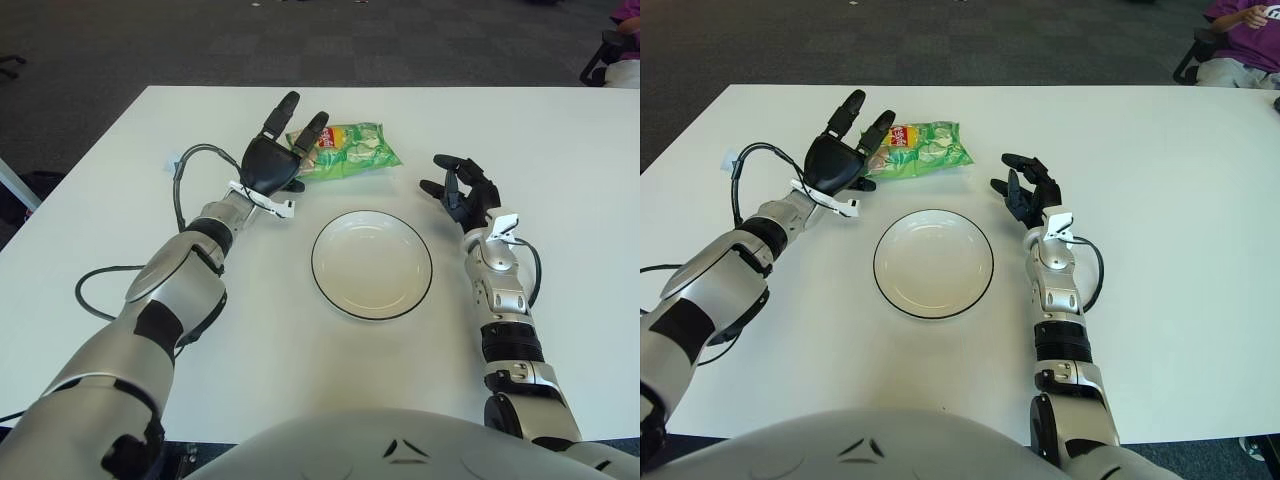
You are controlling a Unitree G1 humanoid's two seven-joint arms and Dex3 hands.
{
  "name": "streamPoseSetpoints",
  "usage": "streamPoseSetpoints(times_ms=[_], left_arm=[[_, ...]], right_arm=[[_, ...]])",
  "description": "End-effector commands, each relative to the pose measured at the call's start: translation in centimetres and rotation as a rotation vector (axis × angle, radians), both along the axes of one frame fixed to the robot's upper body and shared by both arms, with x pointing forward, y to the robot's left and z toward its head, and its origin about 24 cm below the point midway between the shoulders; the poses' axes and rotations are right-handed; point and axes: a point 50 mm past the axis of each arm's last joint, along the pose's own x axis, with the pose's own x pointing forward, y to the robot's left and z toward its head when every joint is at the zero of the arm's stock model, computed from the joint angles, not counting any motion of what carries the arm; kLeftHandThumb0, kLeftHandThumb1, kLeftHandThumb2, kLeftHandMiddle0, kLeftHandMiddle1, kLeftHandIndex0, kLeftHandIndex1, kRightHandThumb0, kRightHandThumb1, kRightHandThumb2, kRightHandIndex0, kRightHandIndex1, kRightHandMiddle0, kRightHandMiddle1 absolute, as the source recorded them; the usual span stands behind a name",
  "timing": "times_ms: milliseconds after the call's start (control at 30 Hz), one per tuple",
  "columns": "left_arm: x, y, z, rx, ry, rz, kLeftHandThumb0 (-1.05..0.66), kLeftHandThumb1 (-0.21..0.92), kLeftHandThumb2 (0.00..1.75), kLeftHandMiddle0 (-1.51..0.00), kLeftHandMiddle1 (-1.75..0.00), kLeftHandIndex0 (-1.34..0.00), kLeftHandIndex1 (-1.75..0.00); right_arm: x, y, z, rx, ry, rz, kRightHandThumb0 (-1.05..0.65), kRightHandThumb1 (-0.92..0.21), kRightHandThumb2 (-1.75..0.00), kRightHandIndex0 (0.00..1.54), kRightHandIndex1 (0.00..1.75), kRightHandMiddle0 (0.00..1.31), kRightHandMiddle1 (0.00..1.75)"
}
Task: Put the snack into the plate.
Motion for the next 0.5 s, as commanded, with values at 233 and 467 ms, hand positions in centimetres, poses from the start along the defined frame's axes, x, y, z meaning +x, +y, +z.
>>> streamPoseSetpoints(times_ms=[233,467], left_arm=[[0.92,0.33,0.26,0.059,0.136,0.053,-0.59,0.79,0.00,0.00,0.00,-0.15,-0.03],[1.34,0.67,0.22,0.088,0.227,0.091,-0.55,0.78,0.00,-0.01,0.00,-0.15,-0.02]], right_arm=[[-0.33,-0.19,0.30,0.014,-0.025,-0.009,-0.39,-0.92,-0.70,0.99,0.01,0.45,0.67],[-0.40,-0.20,0.34,0.015,-0.027,-0.009,-0.39,-0.92,-0.70,0.99,0.01,0.45,0.67]])
